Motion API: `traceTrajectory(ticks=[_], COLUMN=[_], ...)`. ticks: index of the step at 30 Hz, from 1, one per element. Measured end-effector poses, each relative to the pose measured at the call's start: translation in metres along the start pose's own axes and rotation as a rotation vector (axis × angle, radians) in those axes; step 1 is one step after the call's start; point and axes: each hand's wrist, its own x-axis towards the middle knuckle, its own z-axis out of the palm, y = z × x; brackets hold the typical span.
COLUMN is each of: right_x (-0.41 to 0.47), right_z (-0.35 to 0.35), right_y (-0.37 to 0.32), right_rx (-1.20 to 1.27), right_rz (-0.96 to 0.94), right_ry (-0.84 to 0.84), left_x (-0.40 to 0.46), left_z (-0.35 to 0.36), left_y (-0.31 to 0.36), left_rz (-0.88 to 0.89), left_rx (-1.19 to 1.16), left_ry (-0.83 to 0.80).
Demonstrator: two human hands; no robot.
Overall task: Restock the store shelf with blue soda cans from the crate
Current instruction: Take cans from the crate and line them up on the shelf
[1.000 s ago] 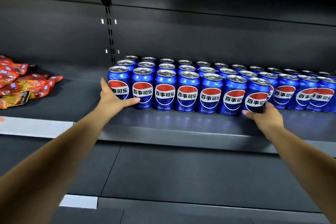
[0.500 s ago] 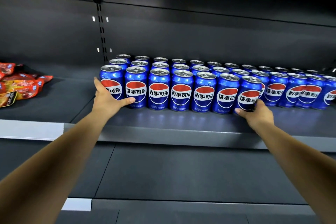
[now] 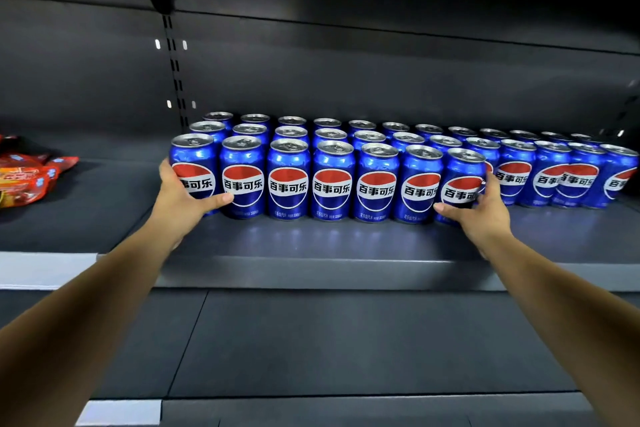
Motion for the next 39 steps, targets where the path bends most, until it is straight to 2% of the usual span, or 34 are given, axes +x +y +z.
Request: traceTrajectory(ticks=[7,12,15,20,28,32,39], right_x=[-0.002,-0.007,-0.011,-0.027,-0.089,-0.118,-0.168], right_z=[-0.003,-0.015,-0.03,-0.057,-0.096,-0.114,-0.142], right_y=[-0.007,-0.031,-0.037,-0.032,-0.035,-0.041,-0.04], right_rx=[-0.179,-0.227,-0.27,-0.336,-0.569,-0.641,-0.673], right_rz=[0.02,0.121,0.116,-0.033,-0.194,-0.227,-0.241], right_ry=[-0.021,-0.083,-0.094,-0.134,-0.276,-0.27,-0.254], left_x=[-0.002,0.001,-0.017,-0.062,-0.145,-0.172,-0.227], left_z=[-0.002,-0.01,0.0,0.026,0.069,0.066,0.057], left_y=[0.002,0.028,0.043,0.04,0.088,0.11,0.122], left_rz=[-0.03,-0.163,-0.133,-0.109,0.043,0.13,0.165], left_rx=[0.095,0.173,0.272,0.375,0.564,0.57,0.52], left_ry=[-0.008,0.026,0.036,0.045,-0.098,-0.161,-0.22])
